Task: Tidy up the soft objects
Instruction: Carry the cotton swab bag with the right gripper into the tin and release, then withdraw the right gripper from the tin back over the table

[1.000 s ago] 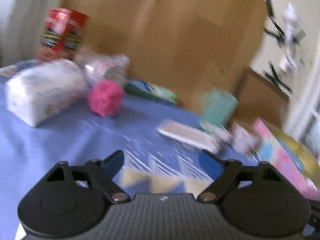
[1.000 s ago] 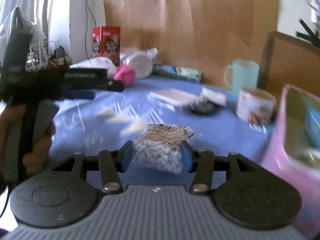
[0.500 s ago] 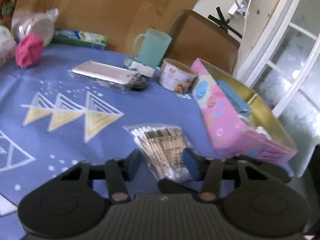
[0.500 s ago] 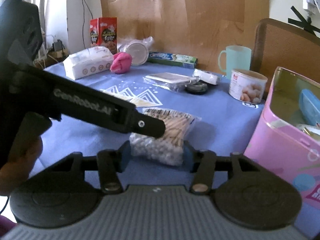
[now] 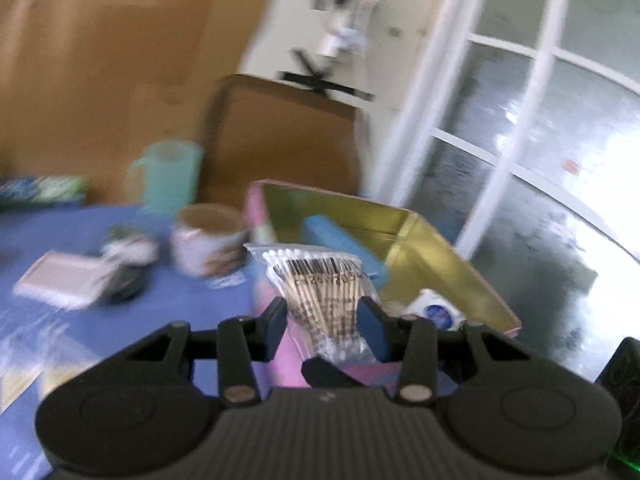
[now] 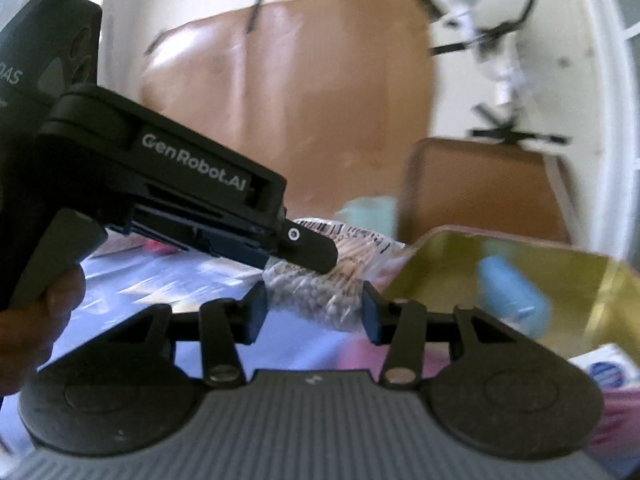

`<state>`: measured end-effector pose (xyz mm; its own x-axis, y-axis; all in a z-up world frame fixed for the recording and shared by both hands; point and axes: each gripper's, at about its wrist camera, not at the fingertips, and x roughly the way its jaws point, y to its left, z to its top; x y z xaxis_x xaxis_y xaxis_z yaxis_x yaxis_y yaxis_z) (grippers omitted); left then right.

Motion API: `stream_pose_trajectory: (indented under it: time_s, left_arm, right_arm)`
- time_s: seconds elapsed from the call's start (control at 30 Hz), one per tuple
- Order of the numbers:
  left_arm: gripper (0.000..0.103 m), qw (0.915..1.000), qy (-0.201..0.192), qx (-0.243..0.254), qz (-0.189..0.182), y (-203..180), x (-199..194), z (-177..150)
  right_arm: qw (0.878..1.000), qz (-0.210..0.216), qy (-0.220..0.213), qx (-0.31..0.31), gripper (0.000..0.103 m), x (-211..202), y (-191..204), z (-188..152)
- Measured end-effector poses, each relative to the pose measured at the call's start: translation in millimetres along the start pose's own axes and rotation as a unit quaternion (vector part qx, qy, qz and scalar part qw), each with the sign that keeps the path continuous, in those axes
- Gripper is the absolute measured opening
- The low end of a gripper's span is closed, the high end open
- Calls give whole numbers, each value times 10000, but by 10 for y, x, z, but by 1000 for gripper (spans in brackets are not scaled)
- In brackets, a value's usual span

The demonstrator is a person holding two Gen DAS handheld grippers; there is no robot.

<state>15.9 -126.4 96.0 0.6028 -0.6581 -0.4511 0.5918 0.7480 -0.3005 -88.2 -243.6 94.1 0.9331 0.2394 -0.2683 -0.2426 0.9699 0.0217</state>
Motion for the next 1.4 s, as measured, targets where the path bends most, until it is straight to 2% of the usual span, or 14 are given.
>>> stream_pose_trajectory:
  time_s: [0.13, 0.2, 0.23, 0.33, 0.37, 0.47, 0.57, 0.73, 1.03, 1.4]
  left_arm:
    - [40, 9988, 197, 290, -354, -365, 404, 92]
    - [49, 9976, 293, 444, -435, -523, 636, 141]
    - [60, 9973, 299, 578, -330, -595, 740, 148]
    - [62, 9934, 218, 1110, 209, -761, 938, 135]
    - [62, 9925, 248, 1157, 310, -772, 967, 127]
    - [65, 9933, 355, 1034, 365, -718, 967, 81]
    - [68, 9917, 467, 994, 665, -659, 924, 44]
    - [74, 9912, 568, 876, 815, -590, 820, 4]
    - [80, 9902, 392, 821, 1061, -460, 480, -83]
    - [84, 9885, 239, 663, 1335, -147, 166, -196]
  right_arm:
    - [9981, -578, 51, 199, 51, -57, -394, -30]
    - [9956, -883, 127, 284, 51, -54, -609, -53]
    - [9939, -1057, 169, 270, 52, -27, -704, -64]
    - [9821, -1869, 197, 144, 57, 72, -930, -139]
    - [9797, -1978, 221, 221, 57, 88, -1025, -160]
    - [9782, -1965, 191, 643, 57, 23, -1239, -204]
    - [9778, -1936, 190, 783, 57, -11, -1274, -235]
    - [9789, -1748, 132, 1049, 57, -56, -1221, -217]
    - [9813, -1533, -44, 1164, 57, -161, -1042, -82]
    - [9870, -1324, 3, 914, 57, -99, -714, 14]
